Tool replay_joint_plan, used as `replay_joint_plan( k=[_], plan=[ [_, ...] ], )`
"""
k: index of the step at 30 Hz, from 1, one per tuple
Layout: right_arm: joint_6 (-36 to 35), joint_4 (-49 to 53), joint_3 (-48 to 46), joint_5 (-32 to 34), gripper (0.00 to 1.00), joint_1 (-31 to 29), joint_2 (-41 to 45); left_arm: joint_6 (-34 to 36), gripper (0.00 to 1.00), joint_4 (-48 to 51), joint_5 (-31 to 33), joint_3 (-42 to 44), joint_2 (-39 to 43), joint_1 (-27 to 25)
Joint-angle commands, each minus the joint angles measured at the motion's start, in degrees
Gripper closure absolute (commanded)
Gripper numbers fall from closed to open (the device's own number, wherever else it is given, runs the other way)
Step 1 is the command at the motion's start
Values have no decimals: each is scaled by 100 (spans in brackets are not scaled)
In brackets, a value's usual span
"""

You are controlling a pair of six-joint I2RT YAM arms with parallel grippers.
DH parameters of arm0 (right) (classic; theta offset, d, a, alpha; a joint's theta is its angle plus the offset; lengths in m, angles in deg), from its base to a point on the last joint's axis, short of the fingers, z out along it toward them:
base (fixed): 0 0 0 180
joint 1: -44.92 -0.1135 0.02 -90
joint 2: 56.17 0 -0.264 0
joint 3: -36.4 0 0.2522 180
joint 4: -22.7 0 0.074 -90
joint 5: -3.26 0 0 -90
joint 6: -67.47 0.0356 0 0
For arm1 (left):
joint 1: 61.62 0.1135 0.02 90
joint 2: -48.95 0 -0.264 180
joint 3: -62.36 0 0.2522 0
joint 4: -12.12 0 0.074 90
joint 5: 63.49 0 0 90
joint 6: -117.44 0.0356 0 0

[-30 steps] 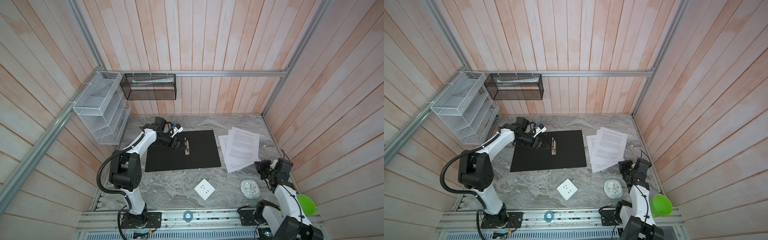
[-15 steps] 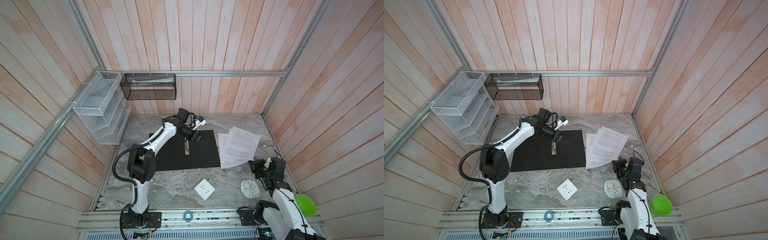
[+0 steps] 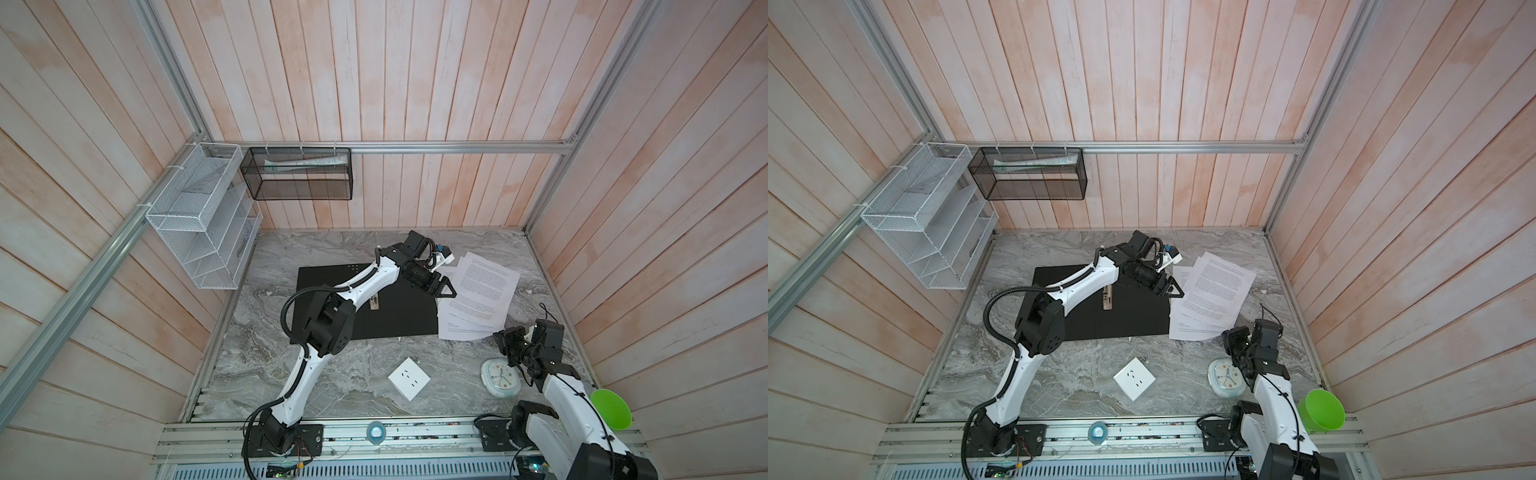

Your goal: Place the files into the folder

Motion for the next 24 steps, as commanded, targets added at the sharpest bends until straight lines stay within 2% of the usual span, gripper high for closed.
replay_joint_plan(
  k=[1,4,10,15,20,24],
  plan=[
    [-258,191,90,135,100,-51,-95,-469,23,-274,240,-413,-337,-10],
    [-310,282,129,147,100,-45,-192,-617,23,-43,494,-719,-622,-55],
    [-586,784,457,230,79,-44,-330,-935,23,-8,1426,-342,-361,-31],
    [-950,1443,928,134,63,-45,-554,-1424,23,-129,1584,110,-107,24],
    [-1299,2116,1658,251,58,-45,-614,-1497,23,-210,1517,423,149,54],
    [-1579,2087,2229,439,53,-36,-1183,-1326,23,-172,1470,321,326,192]
  ],
)
